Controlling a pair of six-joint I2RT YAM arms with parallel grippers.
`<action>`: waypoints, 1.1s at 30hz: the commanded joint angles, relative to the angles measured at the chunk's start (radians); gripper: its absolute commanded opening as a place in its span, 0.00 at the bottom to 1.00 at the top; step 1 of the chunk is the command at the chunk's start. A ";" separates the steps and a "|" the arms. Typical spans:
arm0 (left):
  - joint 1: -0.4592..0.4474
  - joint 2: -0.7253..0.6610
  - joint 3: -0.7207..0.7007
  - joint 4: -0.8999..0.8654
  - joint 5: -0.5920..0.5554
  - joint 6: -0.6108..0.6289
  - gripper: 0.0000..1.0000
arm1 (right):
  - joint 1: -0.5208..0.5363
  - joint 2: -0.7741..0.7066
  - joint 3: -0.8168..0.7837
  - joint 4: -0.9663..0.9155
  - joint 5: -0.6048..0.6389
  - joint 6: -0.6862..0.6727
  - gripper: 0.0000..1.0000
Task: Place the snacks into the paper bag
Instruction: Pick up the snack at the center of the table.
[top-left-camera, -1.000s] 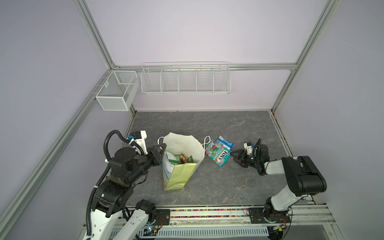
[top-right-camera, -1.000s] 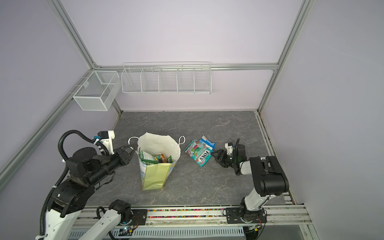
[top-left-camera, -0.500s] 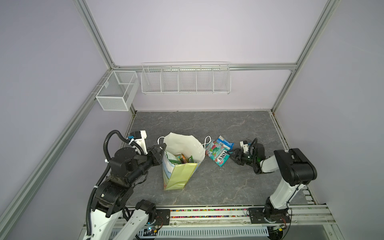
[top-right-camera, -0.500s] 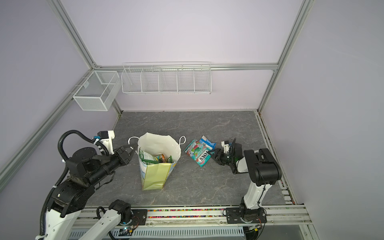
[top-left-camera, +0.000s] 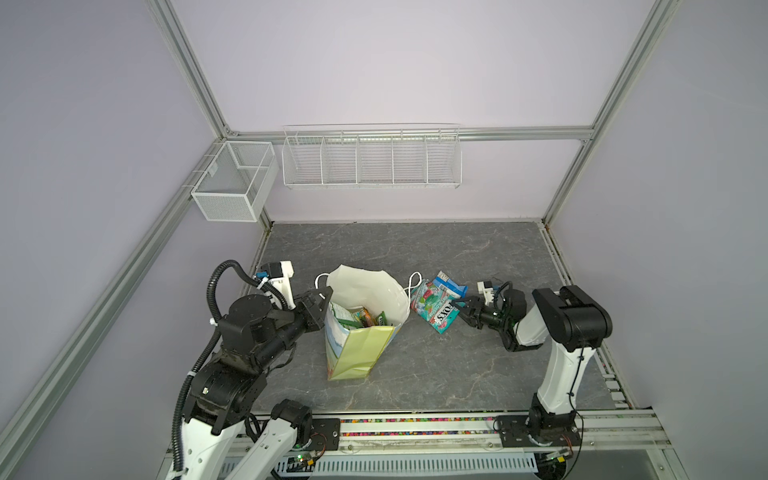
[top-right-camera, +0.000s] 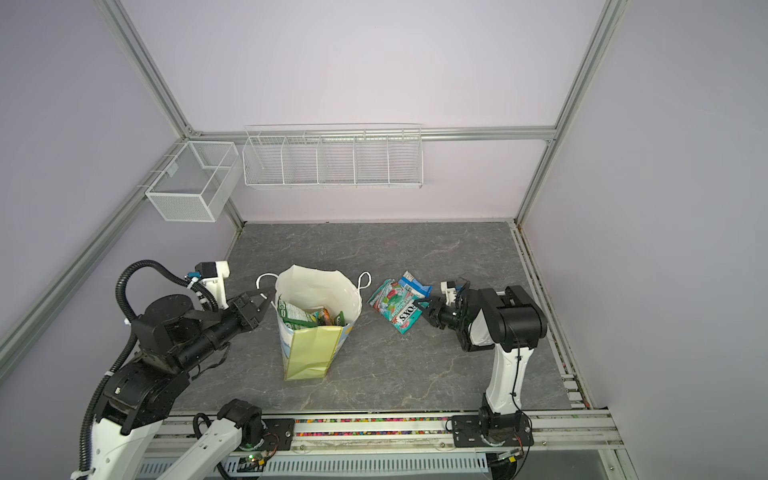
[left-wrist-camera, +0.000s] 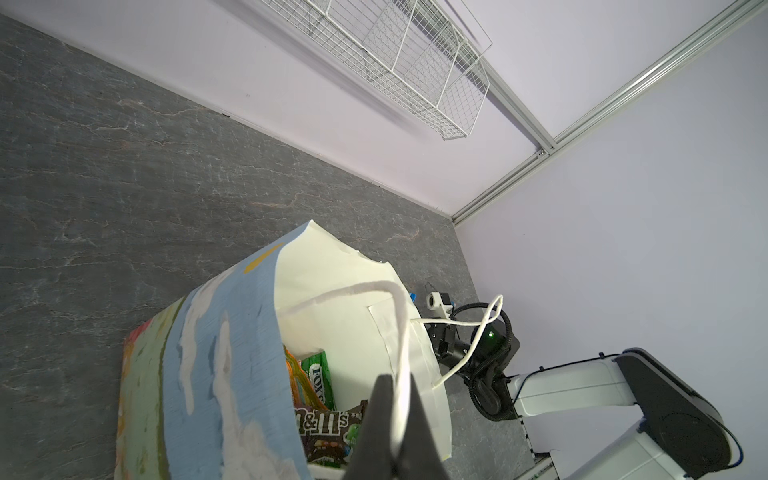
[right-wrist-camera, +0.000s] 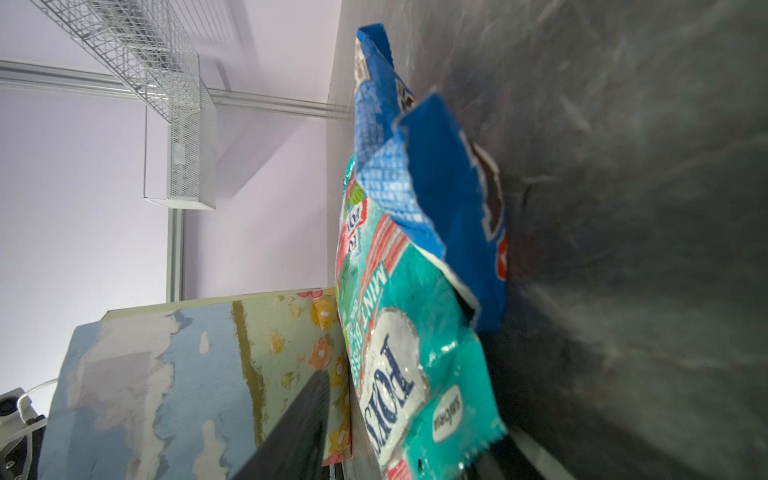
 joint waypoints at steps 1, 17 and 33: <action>0.004 -0.011 0.010 0.006 -0.006 0.005 0.00 | 0.016 0.148 -0.052 -0.030 0.078 0.042 0.46; 0.005 -0.011 0.014 0.003 -0.008 0.005 0.00 | 0.022 0.220 -0.069 0.209 0.073 0.133 0.07; 0.005 -0.011 0.025 -0.002 -0.007 0.006 0.00 | 0.026 0.105 -0.100 0.208 0.084 0.147 0.07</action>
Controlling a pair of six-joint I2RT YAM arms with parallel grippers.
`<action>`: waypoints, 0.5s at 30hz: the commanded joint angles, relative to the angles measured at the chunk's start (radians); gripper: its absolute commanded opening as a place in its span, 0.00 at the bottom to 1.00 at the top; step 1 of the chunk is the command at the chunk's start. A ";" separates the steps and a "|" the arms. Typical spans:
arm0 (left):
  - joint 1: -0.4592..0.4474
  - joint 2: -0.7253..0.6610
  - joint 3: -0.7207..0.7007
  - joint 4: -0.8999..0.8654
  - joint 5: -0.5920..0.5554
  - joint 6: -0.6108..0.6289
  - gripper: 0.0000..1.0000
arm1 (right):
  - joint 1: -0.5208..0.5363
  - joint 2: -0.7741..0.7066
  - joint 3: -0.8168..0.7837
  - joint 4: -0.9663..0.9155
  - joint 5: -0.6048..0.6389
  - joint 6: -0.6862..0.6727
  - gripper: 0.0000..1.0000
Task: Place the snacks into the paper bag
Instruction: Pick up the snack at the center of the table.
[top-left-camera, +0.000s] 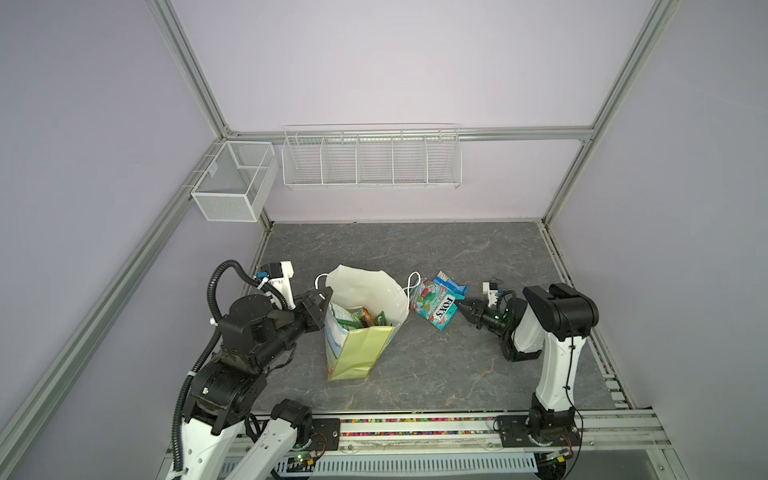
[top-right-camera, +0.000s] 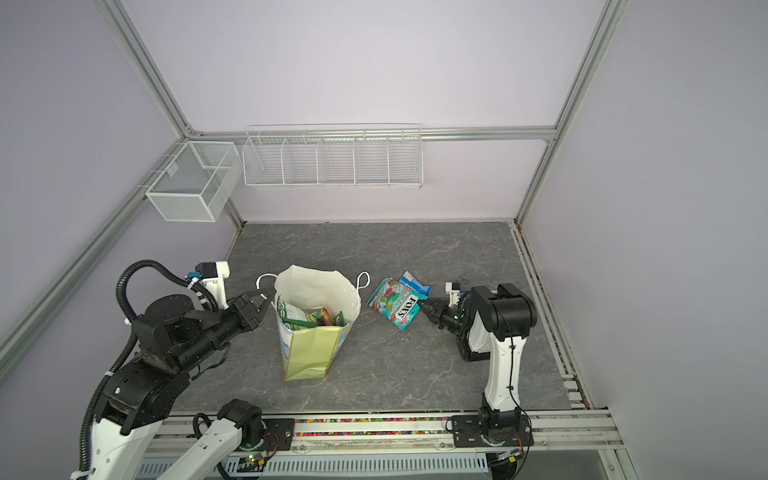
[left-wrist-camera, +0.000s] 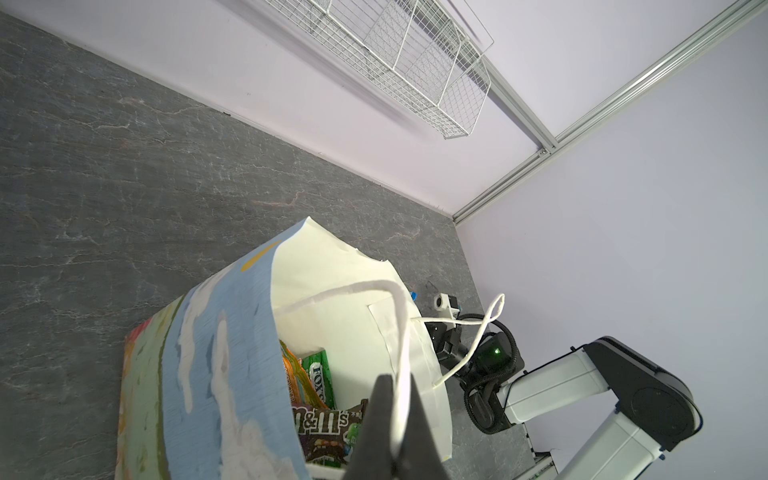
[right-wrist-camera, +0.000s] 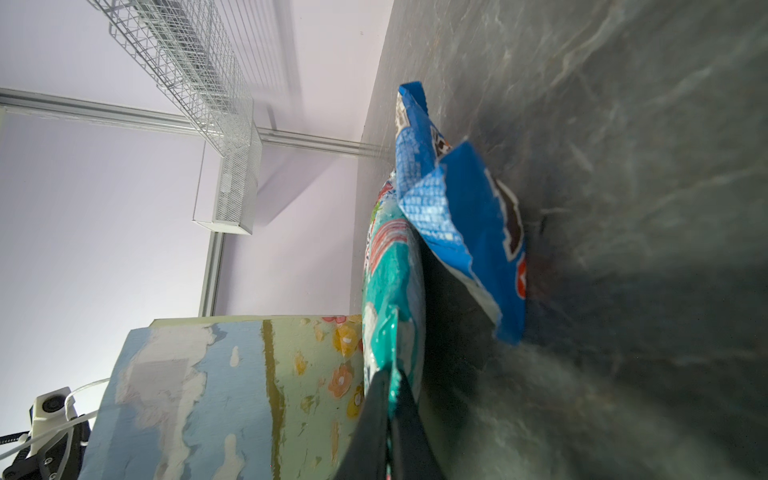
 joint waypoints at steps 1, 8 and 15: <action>0.004 -0.011 0.025 0.004 -0.004 0.006 0.00 | 0.018 0.007 -0.034 -0.145 0.012 -0.001 0.07; 0.005 -0.009 0.026 0.002 -0.004 0.006 0.00 | 0.023 -0.061 -0.043 -0.202 0.030 -0.019 0.07; 0.004 -0.009 0.029 0.003 -0.002 0.005 0.00 | 0.026 -0.207 -0.046 -0.375 0.058 -0.088 0.07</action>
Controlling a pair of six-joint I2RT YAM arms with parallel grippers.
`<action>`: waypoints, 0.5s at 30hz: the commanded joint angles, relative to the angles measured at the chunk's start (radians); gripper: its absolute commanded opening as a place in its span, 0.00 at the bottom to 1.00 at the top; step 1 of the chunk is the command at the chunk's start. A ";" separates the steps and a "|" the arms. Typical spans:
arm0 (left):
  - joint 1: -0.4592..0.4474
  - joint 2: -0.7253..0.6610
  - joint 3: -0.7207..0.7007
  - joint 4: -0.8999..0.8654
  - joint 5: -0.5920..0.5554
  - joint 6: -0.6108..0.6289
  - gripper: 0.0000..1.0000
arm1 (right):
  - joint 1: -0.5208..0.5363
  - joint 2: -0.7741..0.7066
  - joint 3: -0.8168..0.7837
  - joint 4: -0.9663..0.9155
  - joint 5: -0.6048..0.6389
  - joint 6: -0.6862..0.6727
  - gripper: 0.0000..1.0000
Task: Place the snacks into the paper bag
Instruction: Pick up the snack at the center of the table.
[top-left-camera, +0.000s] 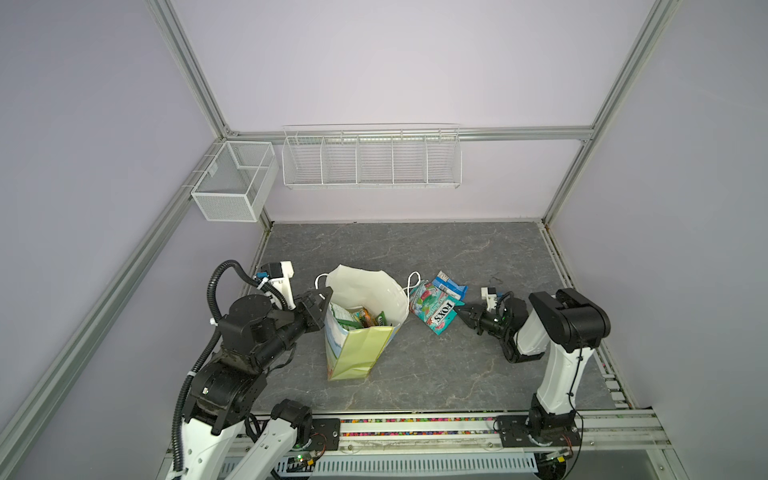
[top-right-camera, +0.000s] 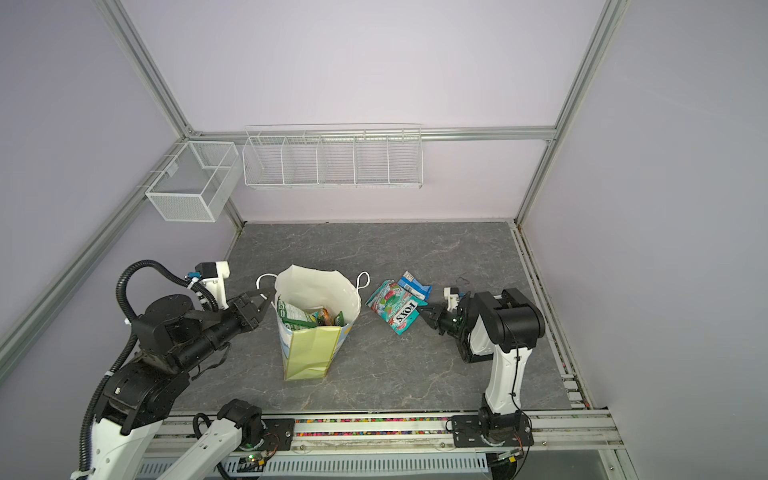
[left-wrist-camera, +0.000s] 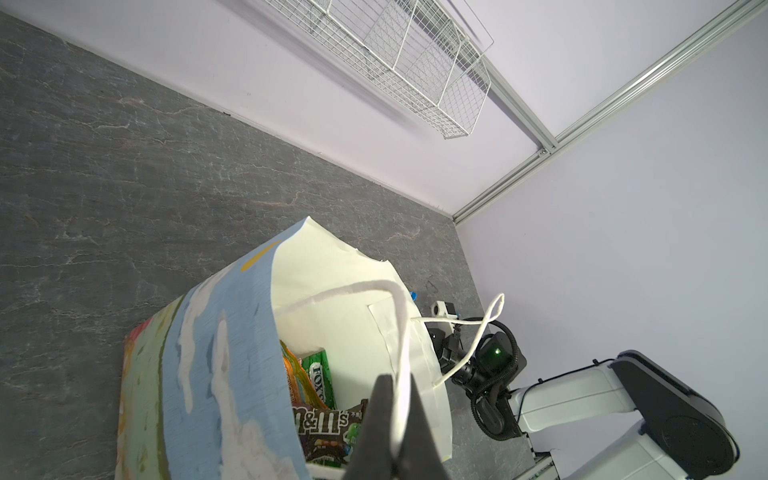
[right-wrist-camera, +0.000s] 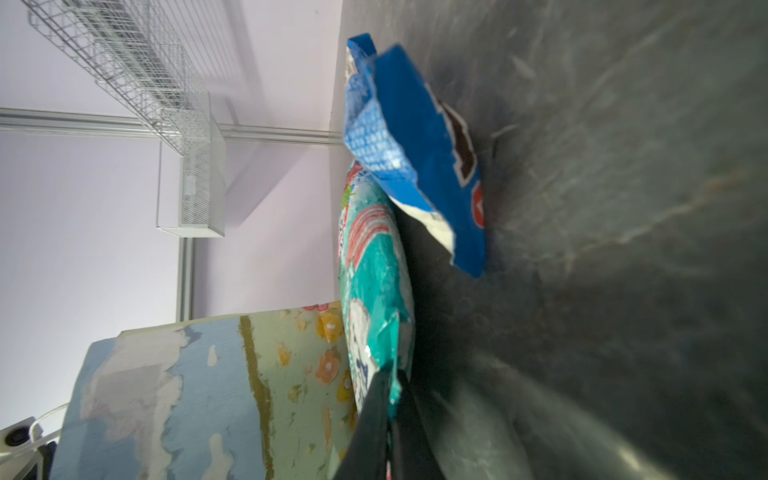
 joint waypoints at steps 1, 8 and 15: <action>0.005 -0.009 0.029 0.005 -0.002 0.004 0.00 | 0.008 -0.076 -0.006 -0.134 0.021 -0.045 0.07; 0.004 -0.011 0.030 0.009 0.000 0.005 0.00 | 0.026 -0.161 0.004 -0.237 0.042 -0.077 0.07; 0.005 -0.011 0.037 0.008 0.002 0.006 0.00 | 0.039 -0.203 0.002 -0.281 0.079 -0.098 0.07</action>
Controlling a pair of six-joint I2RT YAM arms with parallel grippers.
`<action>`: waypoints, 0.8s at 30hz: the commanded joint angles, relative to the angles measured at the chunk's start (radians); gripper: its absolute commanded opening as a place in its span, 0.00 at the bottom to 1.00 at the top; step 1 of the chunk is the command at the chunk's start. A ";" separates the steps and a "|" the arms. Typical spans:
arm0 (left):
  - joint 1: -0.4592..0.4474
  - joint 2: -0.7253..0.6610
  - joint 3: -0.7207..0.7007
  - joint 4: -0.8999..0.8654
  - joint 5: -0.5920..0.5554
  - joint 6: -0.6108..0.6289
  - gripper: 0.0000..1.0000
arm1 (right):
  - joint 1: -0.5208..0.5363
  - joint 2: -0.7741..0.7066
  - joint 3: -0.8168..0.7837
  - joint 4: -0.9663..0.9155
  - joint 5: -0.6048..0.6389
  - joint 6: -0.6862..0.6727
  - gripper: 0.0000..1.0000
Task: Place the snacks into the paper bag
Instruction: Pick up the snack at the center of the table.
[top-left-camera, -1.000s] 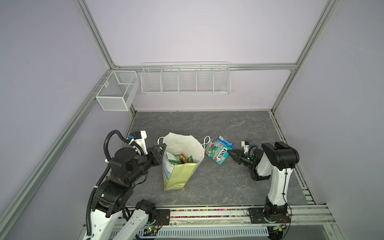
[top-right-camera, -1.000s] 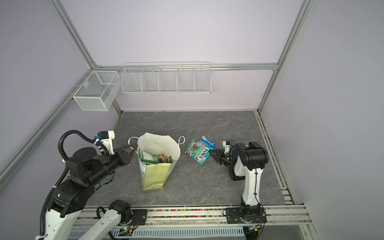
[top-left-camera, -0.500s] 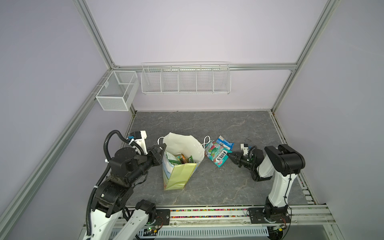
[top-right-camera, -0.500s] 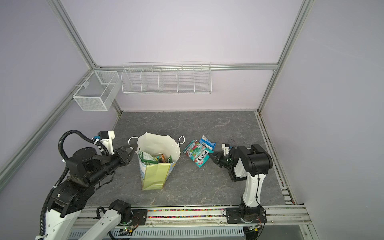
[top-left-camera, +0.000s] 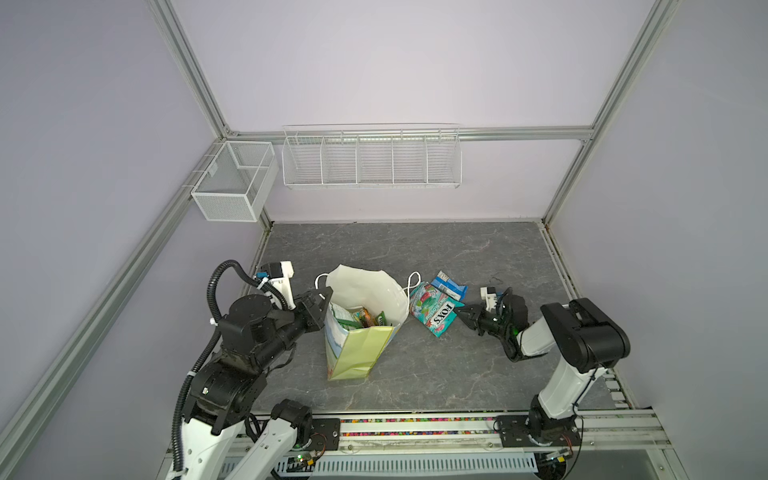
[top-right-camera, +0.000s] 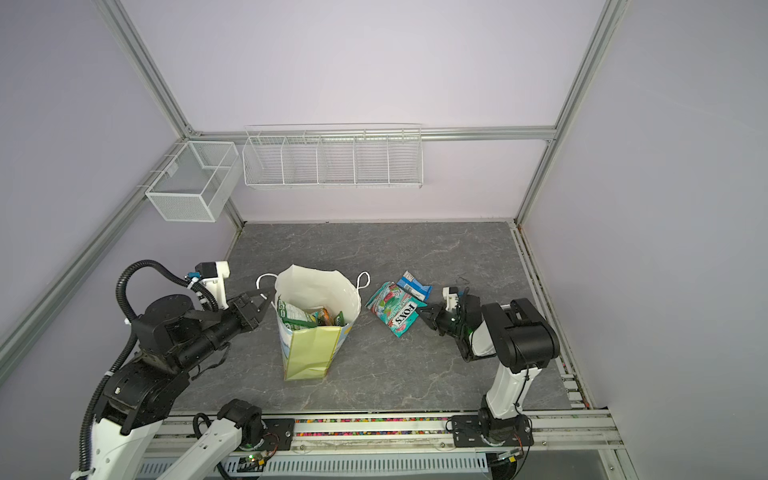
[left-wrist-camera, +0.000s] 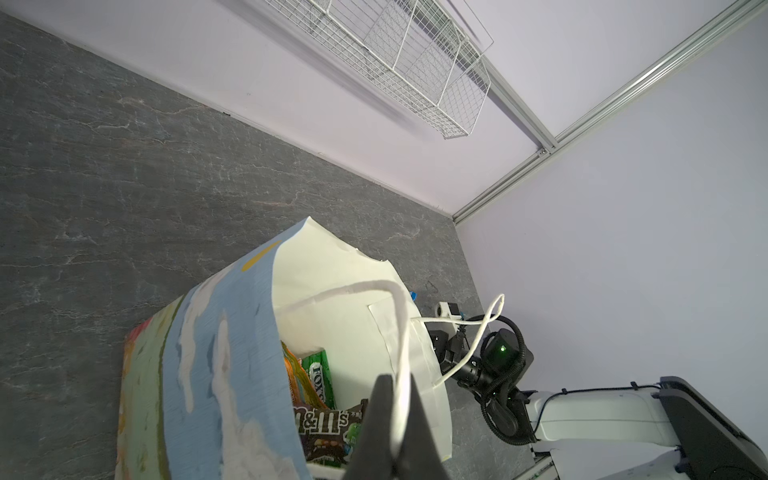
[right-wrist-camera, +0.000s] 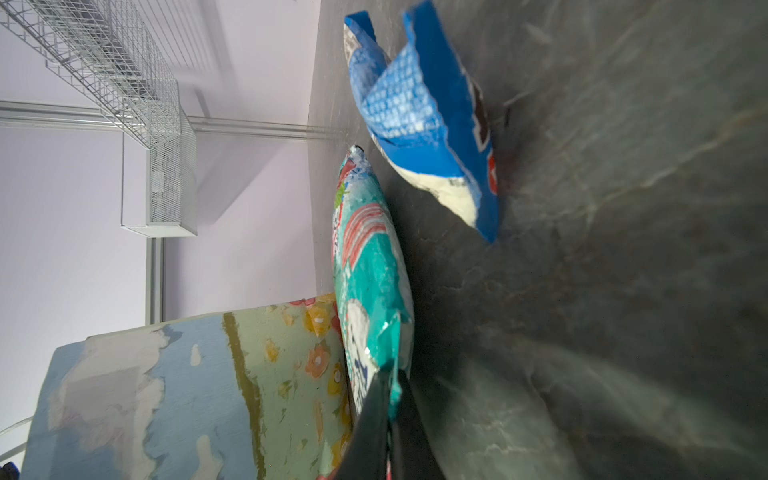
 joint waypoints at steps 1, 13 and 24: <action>0.005 -0.011 0.037 0.008 0.002 0.006 0.00 | 0.006 -0.063 0.007 -0.070 0.030 -0.039 0.07; 0.004 -0.005 0.033 0.028 0.011 -0.002 0.00 | 0.043 -0.387 0.100 -0.576 0.101 -0.230 0.07; 0.004 -0.009 0.044 0.020 0.015 -0.003 0.00 | 0.068 -0.495 0.132 -0.708 0.130 -0.280 0.07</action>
